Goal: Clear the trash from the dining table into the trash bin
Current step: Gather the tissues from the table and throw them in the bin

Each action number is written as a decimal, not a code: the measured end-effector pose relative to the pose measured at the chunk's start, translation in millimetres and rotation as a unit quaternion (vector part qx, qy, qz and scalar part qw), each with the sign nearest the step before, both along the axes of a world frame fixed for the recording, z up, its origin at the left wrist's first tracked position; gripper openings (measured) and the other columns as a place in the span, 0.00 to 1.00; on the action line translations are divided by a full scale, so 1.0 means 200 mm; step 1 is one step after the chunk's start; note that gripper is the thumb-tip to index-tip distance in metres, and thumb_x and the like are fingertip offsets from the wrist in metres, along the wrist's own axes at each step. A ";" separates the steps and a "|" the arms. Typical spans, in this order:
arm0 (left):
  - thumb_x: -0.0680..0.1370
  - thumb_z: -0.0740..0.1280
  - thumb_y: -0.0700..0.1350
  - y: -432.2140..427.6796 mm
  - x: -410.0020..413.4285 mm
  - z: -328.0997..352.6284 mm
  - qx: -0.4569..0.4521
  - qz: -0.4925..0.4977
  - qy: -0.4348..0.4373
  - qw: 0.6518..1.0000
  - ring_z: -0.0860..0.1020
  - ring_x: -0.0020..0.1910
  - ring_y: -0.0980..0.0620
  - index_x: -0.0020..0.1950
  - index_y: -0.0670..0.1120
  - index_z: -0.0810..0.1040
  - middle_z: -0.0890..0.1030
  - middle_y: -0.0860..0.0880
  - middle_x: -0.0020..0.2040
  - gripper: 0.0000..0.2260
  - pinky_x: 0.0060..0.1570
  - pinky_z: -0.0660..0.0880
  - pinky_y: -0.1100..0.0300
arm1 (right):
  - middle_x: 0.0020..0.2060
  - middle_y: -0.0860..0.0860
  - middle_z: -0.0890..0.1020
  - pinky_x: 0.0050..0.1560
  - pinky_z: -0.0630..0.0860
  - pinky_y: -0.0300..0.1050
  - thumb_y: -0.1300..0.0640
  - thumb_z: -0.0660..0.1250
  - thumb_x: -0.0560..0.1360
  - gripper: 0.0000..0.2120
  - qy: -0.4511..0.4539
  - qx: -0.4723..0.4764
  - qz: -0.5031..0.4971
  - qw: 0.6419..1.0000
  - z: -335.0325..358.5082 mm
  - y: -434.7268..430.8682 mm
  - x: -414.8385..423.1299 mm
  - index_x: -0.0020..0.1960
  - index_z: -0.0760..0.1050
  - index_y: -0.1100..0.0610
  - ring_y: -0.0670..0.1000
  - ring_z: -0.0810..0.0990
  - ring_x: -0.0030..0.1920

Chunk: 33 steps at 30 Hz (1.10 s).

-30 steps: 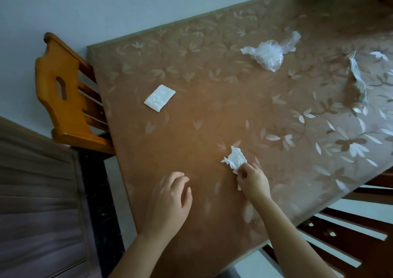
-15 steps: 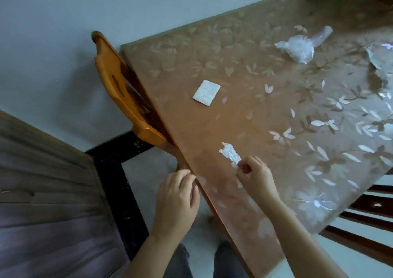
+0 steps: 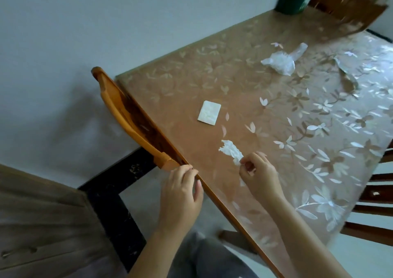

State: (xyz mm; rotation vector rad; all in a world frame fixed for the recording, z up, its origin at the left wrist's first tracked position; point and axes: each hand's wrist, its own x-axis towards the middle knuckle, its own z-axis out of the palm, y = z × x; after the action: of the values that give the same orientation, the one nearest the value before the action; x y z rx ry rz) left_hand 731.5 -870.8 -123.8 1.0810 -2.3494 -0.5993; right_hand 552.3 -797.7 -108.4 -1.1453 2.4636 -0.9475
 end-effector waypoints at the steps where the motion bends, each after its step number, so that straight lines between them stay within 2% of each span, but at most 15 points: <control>1: 0.70 0.70 0.39 -0.03 -0.04 0.00 0.008 -0.004 0.003 1.000 0.79 0.48 0.47 0.51 0.40 0.80 0.81 0.43 0.50 0.10 0.42 0.77 0.58 | 0.37 0.52 0.76 0.39 0.75 0.46 0.66 0.67 0.70 0.04 -0.001 -0.002 -0.013 1.000 -0.01 -0.01 -0.03 0.41 0.75 0.58 0.50 0.74 0.36; 4: 0.72 0.66 0.43 -0.13 -0.17 -0.03 0.012 -0.008 0.010 1.000 0.79 0.48 0.48 0.50 0.41 0.80 0.82 0.44 0.49 0.09 0.43 0.73 0.63 | 0.36 0.51 0.76 0.39 0.75 0.48 0.66 0.67 0.69 0.05 -0.010 -0.010 -0.051 0.999 -0.06 -0.07 -0.13 0.40 0.75 0.58 0.52 0.75 0.36; 7: 0.71 0.63 0.44 -0.27 -0.36 -0.08 0.004 -0.016 0.007 1.000 0.79 0.46 0.47 0.48 0.41 0.80 0.81 0.43 0.48 0.11 0.43 0.73 0.61 | 0.36 0.51 0.75 0.37 0.72 0.47 0.67 0.67 0.68 0.05 -0.023 -0.022 -0.080 0.996 -0.11 -0.16 -0.25 0.39 0.75 0.58 0.52 0.74 0.35; 10: 0.71 0.64 0.42 -0.41 -0.57 -0.16 0.017 -0.010 0.007 1.000 0.78 0.46 0.45 0.48 0.40 0.79 0.80 0.43 0.48 0.09 0.43 0.73 0.59 | 0.35 0.48 0.73 0.36 0.68 0.39 0.67 0.66 0.68 0.06 -0.038 -0.025 -0.097 0.994 -0.15 -0.27 -0.37 0.39 0.74 0.57 0.48 0.73 0.34; 14: 0.70 0.69 0.37 -0.57 -0.83 -0.26 0.090 0.051 0.006 0.995 0.77 0.47 0.41 0.48 0.40 0.78 0.80 0.42 0.48 0.08 0.45 0.71 0.54 | 0.36 0.49 0.73 0.36 0.67 0.41 0.67 0.66 0.68 0.04 -0.052 -0.015 -0.117 0.992 -0.18 -0.38 -0.53 0.39 0.74 0.58 0.46 0.72 0.33; 16: 0.69 0.69 0.36 -0.64 -0.93 -0.31 0.099 0.062 0.004 0.993 0.76 0.46 0.39 0.47 0.39 0.78 0.80 0.41 0.47 0.08 0.46 0.71 0.52 | 0.36 0.49 0.73 0.34 0.67 0.36 0.66 0.66 0.68 0.04 -0.060 -0.011 -0.120 0.991 -0.20 -0.41 -0.60 0.39 0.74 0.59 0.43 0.72 0.31; 20: 0.70 0.69 0.38 -0.79 -1.03 -0.40 0.116 0.064 -0.058 0.989 0.75 0.50 0.39 0.52 0.39 0.78 0.79 0.41 0.53 0.11 0.50 0.70 0.50 | 0.34 0.46 0.71 0.32 0.66 0.29 0.67 0.65 0.69 0.03 -0.075 -0.016 -0.133 0.988 -0.26 -0.46 -0.72 0.39 0.73 0.61 0.33 0.73 0.32; 23: 0.69 0.70 0.38 -0.87 -1.07 -0.46 0.102 0.025 -0.100 0.989 0.75 0.49 0.37 0.53 0.38 0.78 0.78 0.39 0.54 0.13 0.49 0.71 0.49 | 0.34 0.45 0.70 0.31 0.66 0.29 0.68 0.65 0.69 0.05 -0.089 -0.018 -0.137 0.986 -0.30 -0.49 -0.76 0.38 0.73 0.60 0.31 0.73 0.30; 26: 0.66 0.72 0.38 -0.93 -1.11 -0.52 0.077 -0.009 -0.157 0.985 0.74 0.47 0.35 0.53 0.38 0.78 0.78 0.39 0.54 0.16 0.45 0.73 0.48 | 0.33 0.46 0.70 0.32 0.66 0.32 0.67 0.65 0.69 0.04 -0.100 -0.014 -0.138 0.985 -0.34 -0.49 -0.77 0.38 0.73 0.59 0.33 0.73 0.29; 29: 0.61 0.75 0.36 -0.95 -1.12 -0.55 0.046 -0.032 -0.181 0.982 0.75 0.40 0.35 0.46 0.40 0.79 0.79 0.38 0.48 0.16 0.37 0.75 0.48 | 0.32 0.45 0.70 0.31 0.66 0.35 0.66 0.65 0.70 0.06 -0.106 -0.006 -0.144 0.984 -0.38 -0.46 -0.77 0.37 0.72 0.57 0.35 0.73 0.30; 33: 0.67 0.71 0.37 -0.98 -1.12 -0.54 0.074 -0.031 -0.161 0.984 0.73 0.45 0.37 0.45 0.40 0.78 0.77 0.40 0.50 0.08 0.41 0.72 0.50 | 0.32 0.46 0.70 0.31 0.67 0.32 0.65 0.66 0.70 0.07 -0.112 0.004 -0.147 0.983 -0.41 -0.43 -0.77 0.37 0.72 0.55 0.37 0.73 0.30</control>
State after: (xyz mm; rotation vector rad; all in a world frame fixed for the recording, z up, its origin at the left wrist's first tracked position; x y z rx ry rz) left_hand 508.2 -1066.4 -232.1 1.2542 -2.6585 -0.6741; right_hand 398.0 -884.4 -190.7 -0.6397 2.4852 -1.0780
